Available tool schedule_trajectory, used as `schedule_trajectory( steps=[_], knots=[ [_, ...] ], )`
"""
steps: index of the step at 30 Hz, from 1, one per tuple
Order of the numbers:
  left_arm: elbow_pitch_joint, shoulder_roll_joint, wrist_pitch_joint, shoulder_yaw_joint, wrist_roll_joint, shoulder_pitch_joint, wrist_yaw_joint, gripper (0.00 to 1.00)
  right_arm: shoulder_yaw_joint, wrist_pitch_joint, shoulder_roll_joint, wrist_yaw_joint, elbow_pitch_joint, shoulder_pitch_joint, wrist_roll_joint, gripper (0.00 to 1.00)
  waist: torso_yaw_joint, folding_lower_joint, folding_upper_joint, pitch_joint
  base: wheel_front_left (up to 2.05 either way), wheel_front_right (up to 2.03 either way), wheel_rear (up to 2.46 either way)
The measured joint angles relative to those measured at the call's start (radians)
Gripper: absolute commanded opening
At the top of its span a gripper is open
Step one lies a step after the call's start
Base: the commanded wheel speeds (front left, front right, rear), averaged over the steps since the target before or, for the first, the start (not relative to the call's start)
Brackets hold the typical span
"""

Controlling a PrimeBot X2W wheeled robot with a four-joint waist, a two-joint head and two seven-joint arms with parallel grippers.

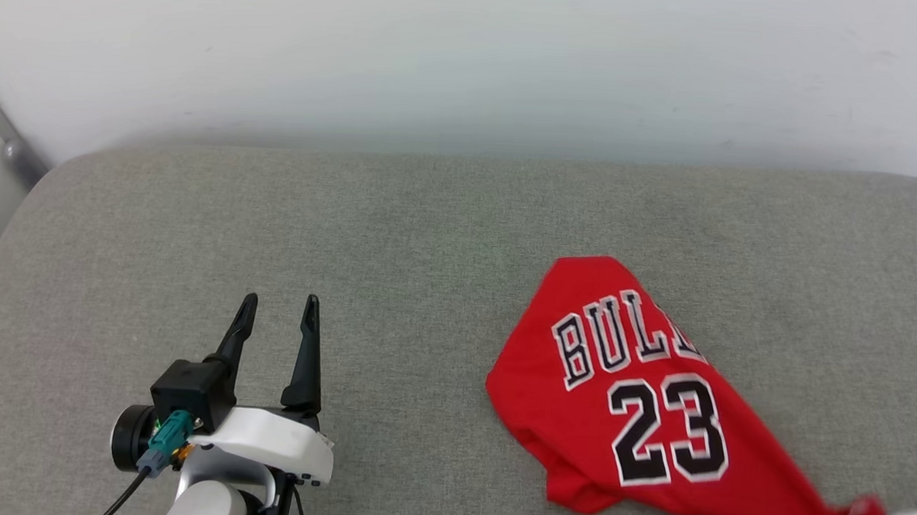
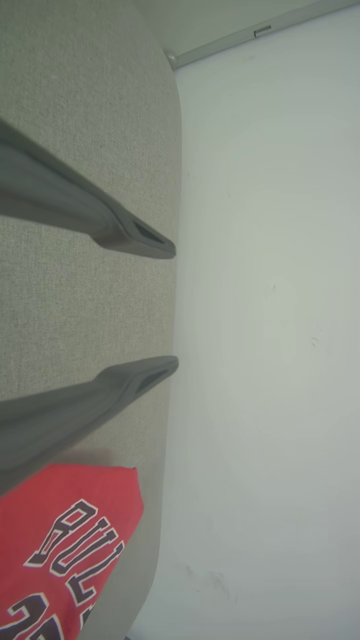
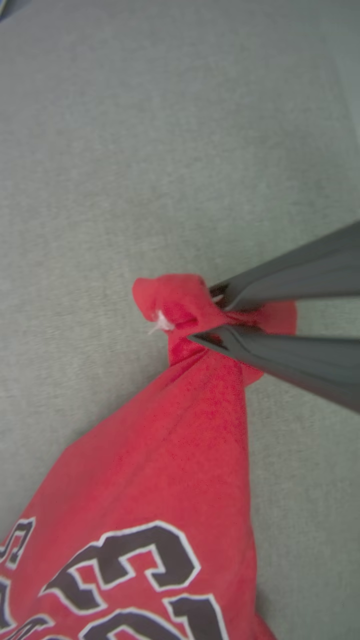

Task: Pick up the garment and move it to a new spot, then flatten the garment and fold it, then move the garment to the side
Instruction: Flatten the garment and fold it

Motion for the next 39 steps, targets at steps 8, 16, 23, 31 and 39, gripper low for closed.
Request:
schedule_trajectory(
  steps=[8, 16, 23, 31, 39],
  knots=[
    [0.003, 0.006, 0.01, -0.003, -0.009, 0.02, 0.004, 1.0, 0.019, -0.115, 0.006, 0.0, 0.167, 0.077, 0.127, 1.0, -0.011, 0.0, 0.0, -0.016, 0.0, 0.0, 0.0],
    [0.002, 0.006, 0.015, -0.017, -0.011, 0.029, 0.008, 1.0, -0.01, -0.28, 0.007, 0.0, 0.151, -0.081, 0.104, 1.0, -0.001, 0.0, 0.0, -0.036, 0.0, 0.0, 0.0],
    [-0.011, 0.005, 0.016, -0.031, -0.007, -0.003, 0.0, 1.0, 0.098, -0.067, -0.076, 0.0, 0.271, -0.256, 0.122, 1.0, 0.017, 0.0, 0.0, 0.01, 0.0, 0.0, 0.0],
    [-0.005, -0.01, 0.002, -0.04, 0.0, -0.063, -0.019, 1.0, 0.184, 0.193, -0.115, 0.0, 0.372, -0.374, 0.153, 1.0, 0.048, 0.0, 0.0, 0.101, 0.0, 0.0, 0.0],
    [0.018, -0.02, -0.008, -0.034, -0.001, -0.083, -0.03, 1.0, 0.21, 0.26, -0.131, 0.0, 0.41, -0.41, 0.156, 0.0, 0.073, 0.0, 0.0, 0.143, 0.0, 0.0, 0.0]
  ],
)
